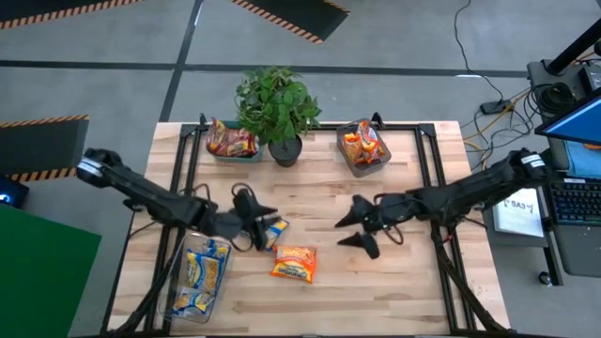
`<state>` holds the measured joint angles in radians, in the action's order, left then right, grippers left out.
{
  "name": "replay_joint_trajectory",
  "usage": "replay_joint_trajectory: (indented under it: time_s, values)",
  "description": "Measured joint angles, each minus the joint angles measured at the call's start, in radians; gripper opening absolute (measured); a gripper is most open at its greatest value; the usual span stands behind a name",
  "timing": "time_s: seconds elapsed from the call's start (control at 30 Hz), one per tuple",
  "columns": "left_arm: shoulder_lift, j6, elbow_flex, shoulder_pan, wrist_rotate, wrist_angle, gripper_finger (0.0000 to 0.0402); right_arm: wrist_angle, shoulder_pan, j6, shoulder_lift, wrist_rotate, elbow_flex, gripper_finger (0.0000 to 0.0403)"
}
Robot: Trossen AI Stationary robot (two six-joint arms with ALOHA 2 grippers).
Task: Sort Maruchan noodles
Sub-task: Put the orange noodle pack into the black bin
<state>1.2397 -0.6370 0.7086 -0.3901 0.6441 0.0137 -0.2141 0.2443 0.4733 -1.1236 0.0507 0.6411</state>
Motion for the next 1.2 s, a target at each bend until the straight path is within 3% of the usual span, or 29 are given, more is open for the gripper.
replay_joint_trajectory:
  time_s: [0.1, 0.23, 0.53, 0.7, 0.87, 1.07, 1.2]
  values:
    - [0.065, 0.000, 0.000, -0.029, 0.000, 0.043, 0.0115, 0.023, 0.004, 0.060, -0.078, 0.082, 0.066, 0.0270]
    - [0.122, -0.002, 0.011, -0.042, 0.000, 0.047, 0.0115, 0.178, 0.030, 0.081, -0.179, 0.134, 0.179, 0.0270]
    - [0.209, 0.054, 0.133, -0.052, -0.144, -0.003, 0.0115, 0.900, 0.074, 0.145, -0.391, 0.133, 0.492, 0.0270]
    - [0.307, 0.099, 0.219, -0.071, -0.252, -0.059, 0.0115, 1.181, 0.136, 0.114, -0.451, 0.132, 0.559, 0.0270]
    - [0.427, 0.159, 0.339, -0.096, -0.302, -0.167, 0.0115, 1.197, 0.225, 0.128, -0.415, 0.123, 0.510, 0.0270]
    - [0.568, 0.184, 0.500, -0.104, -0.309, -0.359, 0.0115, 1.089, 0.342, 0.207, -0.286, -0.072, 0.404, 0.0270]
    - [0.635, 0.184, 0.592, -0.107, -0.313, -0.485, 0.0115, 0.931, 0.381, 0.250, -0.180, -0.140, 0.310, 0.0270]
